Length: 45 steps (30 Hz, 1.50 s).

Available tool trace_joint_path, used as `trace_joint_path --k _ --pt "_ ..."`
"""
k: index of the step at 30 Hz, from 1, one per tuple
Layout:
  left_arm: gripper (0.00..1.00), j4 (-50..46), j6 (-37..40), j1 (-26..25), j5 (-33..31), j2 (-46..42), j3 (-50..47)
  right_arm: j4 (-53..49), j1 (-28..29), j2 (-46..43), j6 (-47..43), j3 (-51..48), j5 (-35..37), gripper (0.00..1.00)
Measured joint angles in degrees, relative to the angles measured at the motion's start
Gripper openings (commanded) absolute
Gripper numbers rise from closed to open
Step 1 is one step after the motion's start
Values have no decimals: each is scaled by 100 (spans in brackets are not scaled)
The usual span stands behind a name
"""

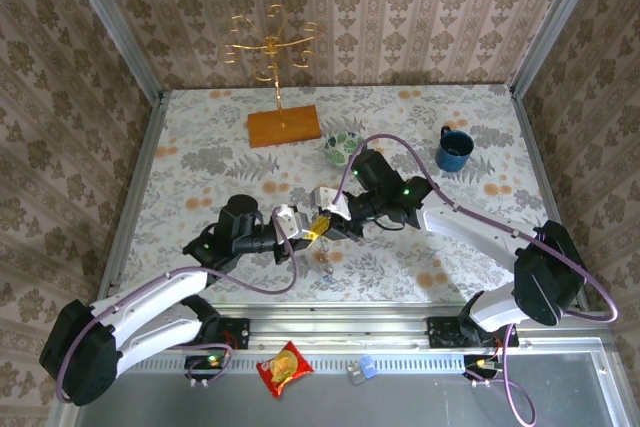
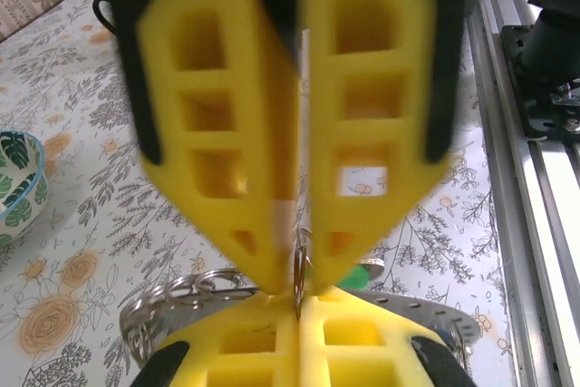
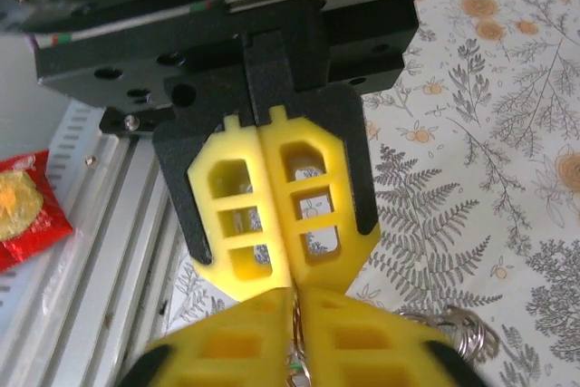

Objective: Put the keys on the keyring

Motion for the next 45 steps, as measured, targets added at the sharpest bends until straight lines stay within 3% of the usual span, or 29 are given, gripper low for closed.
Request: trace_joint_path --k 3,9,22,27,33,40,45 --pt "0 -7 -2 0 -15 -2 -2 369 -125 -188 227 -321 -103 36" --pt "0 227 -26 0 -13 -57 -173 907 -310 -527 643 -984 -85 37" --pt "0 437 -50 0 -7 -83 -264 1193 -310 -463 876 -1115 -107 26" --pt "0 522 -72 4 -28 -109 -299 1082 -310 -229 820 -955 -267 7" --pt "0 527 -72 15 -35 -170 -345 903 -310 -216 715 -916 -254 3" --pt "0 909 -210 -11 -42 -205 -525 890 -284 -142 706 -916 -190 7" --pt "0 1115 -232 -98 -55 -205 -640 953 -227 -28 820 -918 -219 28"
